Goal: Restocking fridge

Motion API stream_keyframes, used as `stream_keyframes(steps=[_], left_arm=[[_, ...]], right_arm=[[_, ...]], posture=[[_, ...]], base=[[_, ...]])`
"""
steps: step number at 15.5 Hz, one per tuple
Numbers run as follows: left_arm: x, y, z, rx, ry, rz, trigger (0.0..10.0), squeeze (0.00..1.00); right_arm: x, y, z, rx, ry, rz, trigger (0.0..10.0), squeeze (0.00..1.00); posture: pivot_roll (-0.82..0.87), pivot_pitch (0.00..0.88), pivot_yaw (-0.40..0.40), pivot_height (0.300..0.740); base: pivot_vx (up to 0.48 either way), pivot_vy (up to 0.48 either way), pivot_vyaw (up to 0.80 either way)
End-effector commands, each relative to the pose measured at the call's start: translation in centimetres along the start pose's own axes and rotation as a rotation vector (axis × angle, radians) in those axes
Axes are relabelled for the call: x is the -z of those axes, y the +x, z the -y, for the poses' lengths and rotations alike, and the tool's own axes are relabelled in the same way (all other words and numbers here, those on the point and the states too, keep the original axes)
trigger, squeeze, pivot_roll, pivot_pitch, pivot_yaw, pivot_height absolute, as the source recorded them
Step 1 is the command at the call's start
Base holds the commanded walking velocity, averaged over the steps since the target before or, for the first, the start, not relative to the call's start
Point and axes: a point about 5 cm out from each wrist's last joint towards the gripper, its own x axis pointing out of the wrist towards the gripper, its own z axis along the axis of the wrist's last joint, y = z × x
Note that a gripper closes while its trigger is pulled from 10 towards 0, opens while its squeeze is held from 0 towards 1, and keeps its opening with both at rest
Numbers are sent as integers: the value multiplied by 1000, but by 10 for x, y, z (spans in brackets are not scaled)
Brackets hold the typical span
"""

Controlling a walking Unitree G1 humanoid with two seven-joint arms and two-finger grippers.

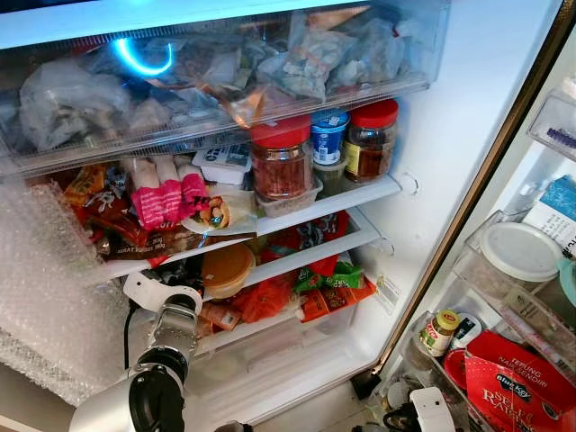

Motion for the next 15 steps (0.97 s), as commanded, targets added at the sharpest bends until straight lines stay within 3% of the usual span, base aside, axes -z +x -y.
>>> stream_keyframes(steps=[1,8,15], left_arm=[[-1,5,15,80,67,-19,10000,0],[9,-7,-2,164,56,-76,10000,0],[1,-15,-13,182,66,-53,10000,0]], right_arm=[[9,-1,-2,-4,-1,-31,10000,0],[11,-1,-3,-5,1,-33,10000,0],[11,-1,-4,-8,-1,-31,10000,0]], posture=[[-179,0,25,656],[-173,0,36,656],[-174,0,51,656]], base=[[0,0,0],[0,0,0],[0,0,0]])
